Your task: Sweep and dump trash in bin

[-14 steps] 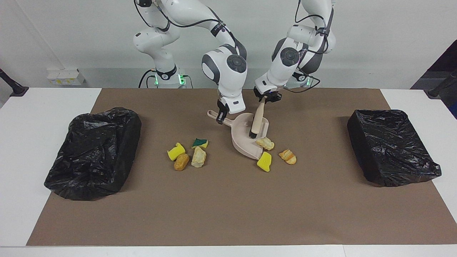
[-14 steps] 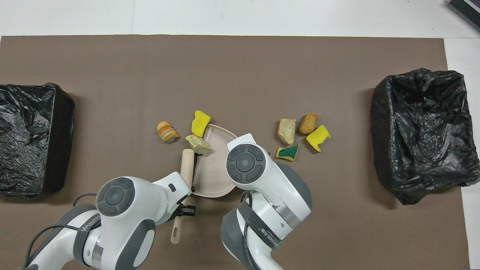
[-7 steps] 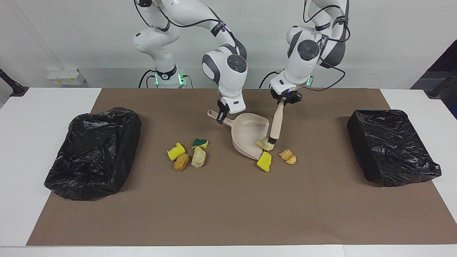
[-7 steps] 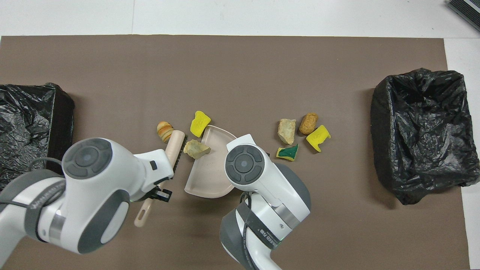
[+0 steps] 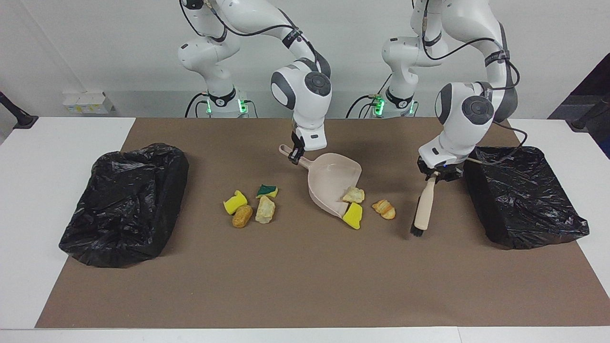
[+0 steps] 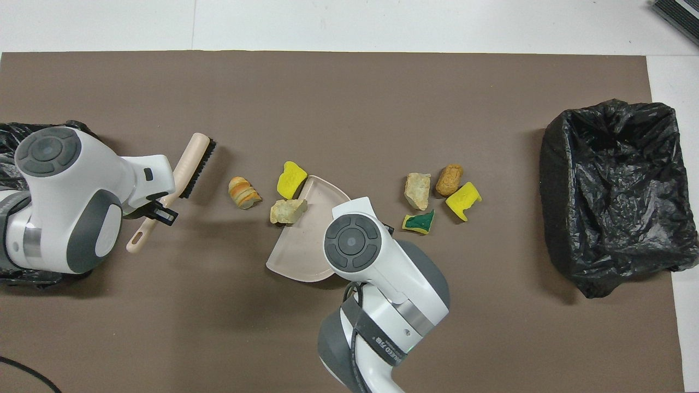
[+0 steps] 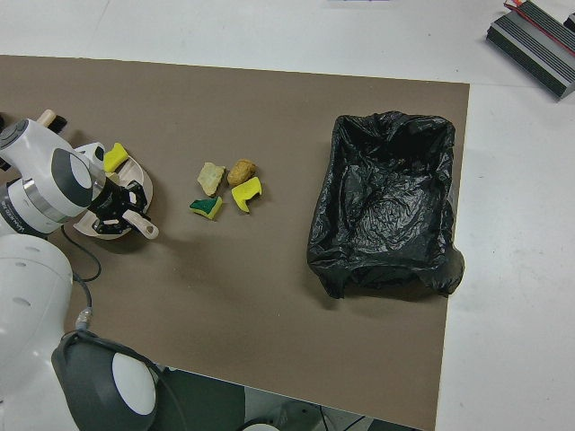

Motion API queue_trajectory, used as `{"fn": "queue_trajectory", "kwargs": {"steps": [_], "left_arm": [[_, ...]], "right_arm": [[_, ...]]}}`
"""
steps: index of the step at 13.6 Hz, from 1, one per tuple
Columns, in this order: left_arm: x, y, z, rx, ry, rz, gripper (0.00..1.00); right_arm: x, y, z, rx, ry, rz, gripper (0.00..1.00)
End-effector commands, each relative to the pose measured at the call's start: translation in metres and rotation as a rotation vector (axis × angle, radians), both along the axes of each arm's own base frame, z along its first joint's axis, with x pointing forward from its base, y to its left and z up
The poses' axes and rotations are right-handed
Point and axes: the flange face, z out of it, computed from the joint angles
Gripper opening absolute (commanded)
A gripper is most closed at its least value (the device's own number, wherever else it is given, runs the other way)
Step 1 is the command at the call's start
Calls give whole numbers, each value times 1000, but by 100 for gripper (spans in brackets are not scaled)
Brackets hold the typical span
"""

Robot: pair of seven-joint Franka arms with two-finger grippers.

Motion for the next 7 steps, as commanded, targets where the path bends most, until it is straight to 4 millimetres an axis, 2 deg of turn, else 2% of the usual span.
{"fn": "queue_trajectory", "kwargs": {"steps": [1, 3, 5, 7], "left_arm": [[10, -19, -15, 1, -40, -53, 0], [0, -59, -14, -5, -39, -123, 0], [-24, -81, -23, 1, -6, -170, 0], [-44, -102, -22, 8, 20, -206, 0]], "right_arm": [[-8, 2, 4, 5, -3, -76, 0], [-8, 2, 3, 5, -3, -76, 0], [-8, 3, 4, 9, -6, -80, 0], [-8, 3, 3, 9, -6, -81, 0]]}}
